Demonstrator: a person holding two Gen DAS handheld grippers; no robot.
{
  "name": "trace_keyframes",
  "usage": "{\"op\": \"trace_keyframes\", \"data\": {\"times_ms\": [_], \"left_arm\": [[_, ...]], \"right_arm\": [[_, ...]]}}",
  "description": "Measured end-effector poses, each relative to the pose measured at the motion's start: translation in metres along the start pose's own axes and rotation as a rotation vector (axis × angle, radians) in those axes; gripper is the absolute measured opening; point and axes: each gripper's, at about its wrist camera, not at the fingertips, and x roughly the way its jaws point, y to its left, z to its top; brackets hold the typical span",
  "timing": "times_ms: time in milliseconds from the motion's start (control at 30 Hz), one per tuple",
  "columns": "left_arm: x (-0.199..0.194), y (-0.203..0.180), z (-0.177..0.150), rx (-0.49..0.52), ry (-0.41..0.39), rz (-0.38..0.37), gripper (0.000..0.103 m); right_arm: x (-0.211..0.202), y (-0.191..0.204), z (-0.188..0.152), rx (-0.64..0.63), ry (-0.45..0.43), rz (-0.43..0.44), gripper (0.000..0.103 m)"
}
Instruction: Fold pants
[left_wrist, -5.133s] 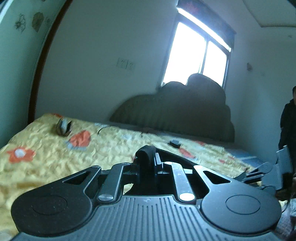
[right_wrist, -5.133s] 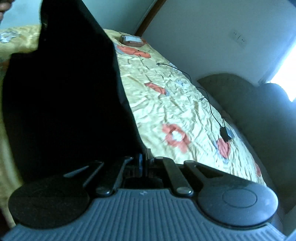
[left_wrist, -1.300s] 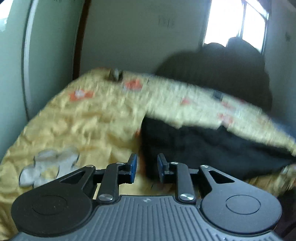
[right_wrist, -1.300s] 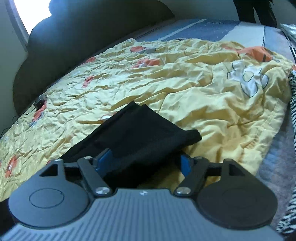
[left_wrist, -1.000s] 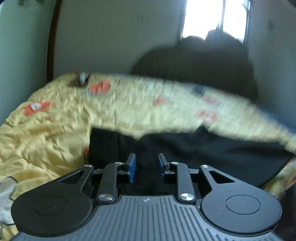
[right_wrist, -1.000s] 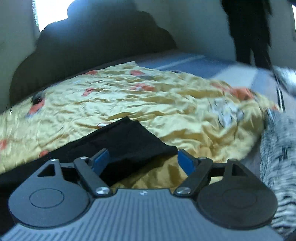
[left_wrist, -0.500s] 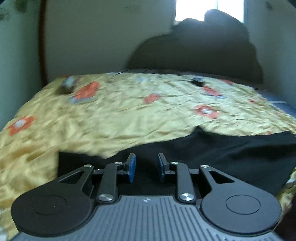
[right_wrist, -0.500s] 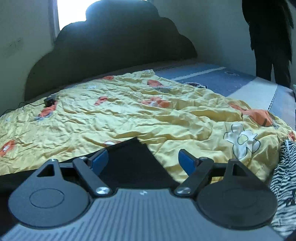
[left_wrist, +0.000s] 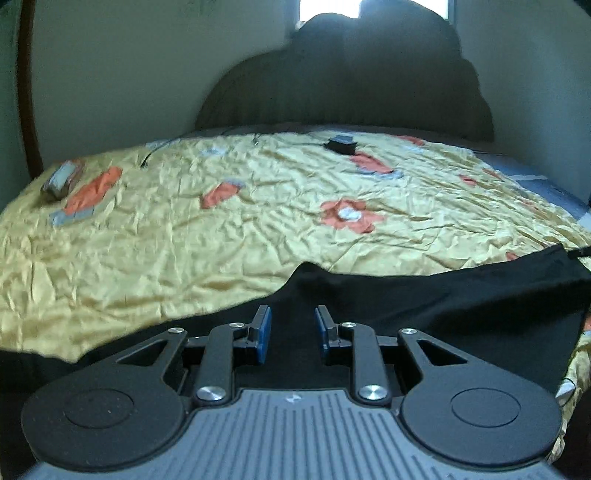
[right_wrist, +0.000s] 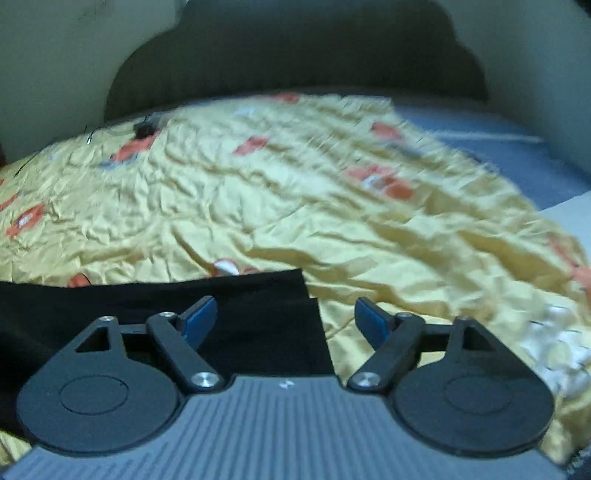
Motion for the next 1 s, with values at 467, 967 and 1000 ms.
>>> {"op": "trace_keyframes", "data": {"times_ms": [467, 967, 1000], "left_arm": [[0.000, 0.014, -0.010, -0.084, 0.006, 0.068, 0.025], [0.000, 0.026, -0.015, -0.135, -0.001, 0.076, 0.025], [0.000, 0.026, -0.015, -0.134, 0.003, 0.078, 0.025]], "right_arm": [[0.012, 0.016, -0.008, -0.127, -0.051, -0.044, 0.014], [0.021, 0.035, 0.010, -0.185, -0.198, -0.191, 0.009], [0.033, 0.035, 0.012, -0.196, -0.143, -0.183, 0.009]]}}
